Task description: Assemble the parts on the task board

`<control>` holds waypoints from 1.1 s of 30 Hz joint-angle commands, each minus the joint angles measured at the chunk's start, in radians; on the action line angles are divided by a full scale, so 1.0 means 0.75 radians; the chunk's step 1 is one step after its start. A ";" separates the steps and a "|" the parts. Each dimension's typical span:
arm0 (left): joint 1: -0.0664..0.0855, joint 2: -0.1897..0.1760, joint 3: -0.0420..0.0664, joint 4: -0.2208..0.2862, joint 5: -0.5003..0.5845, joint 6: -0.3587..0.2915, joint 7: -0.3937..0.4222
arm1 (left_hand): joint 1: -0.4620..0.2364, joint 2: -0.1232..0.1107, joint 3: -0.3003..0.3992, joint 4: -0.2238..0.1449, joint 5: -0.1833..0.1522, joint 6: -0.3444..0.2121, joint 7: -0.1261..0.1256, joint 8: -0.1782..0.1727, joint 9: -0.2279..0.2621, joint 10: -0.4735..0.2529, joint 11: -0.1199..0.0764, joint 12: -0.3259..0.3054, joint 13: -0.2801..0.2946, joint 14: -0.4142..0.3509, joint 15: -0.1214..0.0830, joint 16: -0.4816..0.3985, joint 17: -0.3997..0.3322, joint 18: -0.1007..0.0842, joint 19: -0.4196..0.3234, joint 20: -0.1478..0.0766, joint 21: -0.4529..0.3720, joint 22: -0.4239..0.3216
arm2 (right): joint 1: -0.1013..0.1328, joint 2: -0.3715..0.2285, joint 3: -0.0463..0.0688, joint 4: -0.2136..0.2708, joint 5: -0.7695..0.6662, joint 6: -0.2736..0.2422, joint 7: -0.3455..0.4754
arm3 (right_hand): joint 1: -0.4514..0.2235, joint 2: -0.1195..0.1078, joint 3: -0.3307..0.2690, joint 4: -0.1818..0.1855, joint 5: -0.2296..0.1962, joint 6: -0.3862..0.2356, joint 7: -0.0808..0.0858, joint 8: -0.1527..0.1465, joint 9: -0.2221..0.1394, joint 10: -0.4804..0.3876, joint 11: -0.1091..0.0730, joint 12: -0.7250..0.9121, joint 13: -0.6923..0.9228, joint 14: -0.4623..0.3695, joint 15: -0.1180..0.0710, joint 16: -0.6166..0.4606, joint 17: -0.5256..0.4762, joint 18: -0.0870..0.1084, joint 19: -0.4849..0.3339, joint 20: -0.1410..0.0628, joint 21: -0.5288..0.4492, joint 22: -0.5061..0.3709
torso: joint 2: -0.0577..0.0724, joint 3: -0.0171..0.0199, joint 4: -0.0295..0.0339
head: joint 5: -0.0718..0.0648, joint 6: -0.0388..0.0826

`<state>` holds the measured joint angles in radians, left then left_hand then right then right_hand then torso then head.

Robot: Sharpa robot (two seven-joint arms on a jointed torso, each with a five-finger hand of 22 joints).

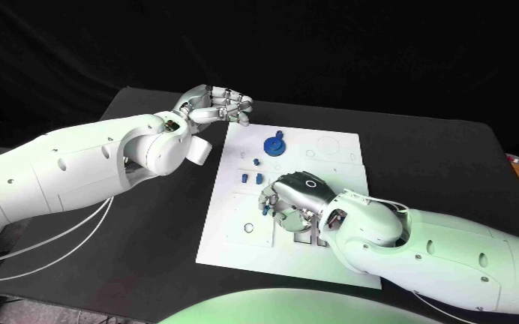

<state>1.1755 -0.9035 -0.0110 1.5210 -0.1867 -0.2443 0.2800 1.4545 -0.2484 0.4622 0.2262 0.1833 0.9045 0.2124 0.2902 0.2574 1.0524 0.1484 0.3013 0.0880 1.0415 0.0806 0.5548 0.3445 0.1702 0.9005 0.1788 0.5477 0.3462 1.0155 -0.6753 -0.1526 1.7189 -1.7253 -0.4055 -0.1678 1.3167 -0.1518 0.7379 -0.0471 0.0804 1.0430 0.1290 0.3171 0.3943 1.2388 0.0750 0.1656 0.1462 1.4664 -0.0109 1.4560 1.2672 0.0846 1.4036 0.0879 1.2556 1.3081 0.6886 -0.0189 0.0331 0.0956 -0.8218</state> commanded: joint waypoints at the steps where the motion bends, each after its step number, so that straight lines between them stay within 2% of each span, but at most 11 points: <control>1: 0.001 0.002 0.001 0.001 0.007 0.026 0.003 | 0.009 0.001 -0.010 0.001 0.005 -0.006 0.000 -0.006 -0.002 -0.010 -0.004 -0.004 -0.001 -0.004 0.007 -0.006 0.002 0.012 -0.003 0.012 -0.006 -0.002 | -0.005 0.003 -0.001 -0.002 -0.034 0.021 -0.008 | -0.010 0.010 -0.005 -0.005 0.001 0.009 0.006 0.005 0.002 0.012 -0.018 -0.002 0.002 0.060 -0.004 0.003 -0.001 -0.009 -0.010 0.002 -0.006 0.094 | 0.000 0.0001 -0.0005 | -0.001 -0.001; 12: 0.001 0.003 0.001 0.000 0.007 0.031 0.002 | 0.009 0.001 -0.010 0.001 0.005 -0.006 0.000 -0.006 -0.002 -0.010 -0.004 -0.004 -0.001 -0.004 0.007 -0.006 0.002 0.012 -0.003 0.012 -0.006 -0.002 | -0.008 0.011 -0.001 -0.002 -0.047 0.040 -0.014 | -0.014 0.009 -0.009 -0.007 0.000 0.008 0.006 0.005 0.004 0.011 -0.017 -0.003 0.002 0.060 -0.004 0.003 -0.001 -0.009 -0.010 0.003 -0.006 0.094 | -0.001 0.0004 0.0000 | -0.001 -0.001; 15: 0.001 0.004 0.001 -0.001 0.007 0.031 0.002 | 0.009 0.001 -0.010 0.001 0.005 -0.006 0.000 -0.006 -0.002 -0.010 -0.004 -0.004 -0.001 -0.004 0.007 -0.006 0.002 0.012 -0.003 0.012 -0.006 -0.002 | -0.009 0.014 -0.002 0.000 -0.044 0.070 -0.001 | -0.020 0.005 -0.019 -0.010 -0.001 0.008 0.005 0.007 0.008 0.011 -0.018 -0.005 0.002 0.060 -0.004 0.003 -0.002 -0.009 -0.011 0.003 -0.008 0.095 | -0.001 -0.0005 -0.0002 | 0.000 -0.002; 20: 0.001 0.003 0.001 -0.003 0.016 0.036 0.004 | -0.001 0.003 -0.016 0.009 0.003 -0.008 0.002 -0.006 -0.003 -0.014 -0.002 -0.002 0.000 -0.005 0.009 -0.009 0.006 0.012 -0.002 0.015 -0.013 -0.006 | -0.009 0.012 -0.003 0.002 -0.039 0.124 0.005 | -0.044 0.002 -0.066 -0.016 0.030 0.009 0.000 0.017 0.024 0.016 -0.021 -0.010 0.002 0.060 -0.005 0.003 -0.002 -0.009 -0.012 0.003 -0.010 0.096 | -0.001 -0.0002 0.0000 | 0.002 -0.003; 26: 0.001 0.001 0.001 -0.004 0.021 0.038 0.005 | 0.000 0.003 -0.016 0.008 0.004 -0.009 0.002 -0.006 -0.003 -0.014 -0.002 -0.001 0.000 -0.005 0.009 -0.009 0.007 0.012 -0.002 0.015 -0.014 -0.007 | -0.010 0.008 -0.004 -0.005 -0.038 0.143 -0.006 | -0.057 -0.002 -0.089 -0.015 0.040 0.001 -0.001 0.015 0.028 0.010 -0.020 -0.018 0.000 0.059 -0.005 0.001 -0.008 -0.007 -0.016 0.003 -0.019 0.092 | -0.001 -0.0001 -0.0005 | 0.001 -0.004; 28: 0.001 0.001 0.001 -0.004 0.021 0.038 0.005 | 0.000 0.003 -0.016 0.008 0.004 -0.009 0.002 -0.006 -0.003 -0.014 -0.002 -0.001 0.000 -0.005 0.009 -0.009 0.007 0.012 -0.002 0.015 -0.014 -0.007 | -0.010 0.007 -0.004 -0.007 -0.038 0.137 -0.009 | -0.067 -0.004 -0.099 -0.012 0.043 -0.020 0.005 0.002 0.025 -0.007 -0.014 -0.030 -0.004 0.058 -0.001 0.001 -0.009 -0.005 -0.020 0.005 -0.029 0.088 | 0.000 0.0001 -0.0002 | 0.002 -0.003; 33: 0.001 0.001 0.001 -0.005 0.022 0.036 0.006 | 0.001 0.004 -0.016 0.008 0.004 -0.009 0.002 -0.006 -0.003 -0.014 -0.002 -0.001 0.000 -0.005 0.009 -0.009 0.007 0.013 -0.002 0.015 -0.014 -0.007 | -0.009 0.003 -0.004 -0.010 -0.035 0.099 -0.006 | -0.093 -0.028 -0.105 -0.006 0.040 -0.089 0.038 -0.046 0.005 -0.084 0.020 -0.078 -0.024 0.053 0.027 -0.004 -0.020 -0.001 -0.034 0.025 -0.059 0.074 | -0.001 0.0004 -0.0014 | 0.001 -0.001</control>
<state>1.1755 -0.9039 -0.0111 1.5162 -0.1792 -0.2336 0.2775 1.4546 -0.2484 0.4553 0.2331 0.1833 0.9046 0.2124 0.2902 0.2566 1.0489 0.1447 0.3013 0.0881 1.0378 0.0843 0.5515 0.3482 0.1701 0.8968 0.1825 0.5393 0.3422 1.0146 -0.6721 -0.1498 1.7180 -1.7459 -0.3610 -0.1687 1.2418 -0.1636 0.6629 -0.0519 0.1145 0.9794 0.1590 0.2870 0.4062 1.1930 0.0875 0.1220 0.1459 1.4645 0.0061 1.4560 1.2524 0.0847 1.3779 0.1060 1.2106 1.3077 0.6879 -0.0188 0.0328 0.0967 -0.8237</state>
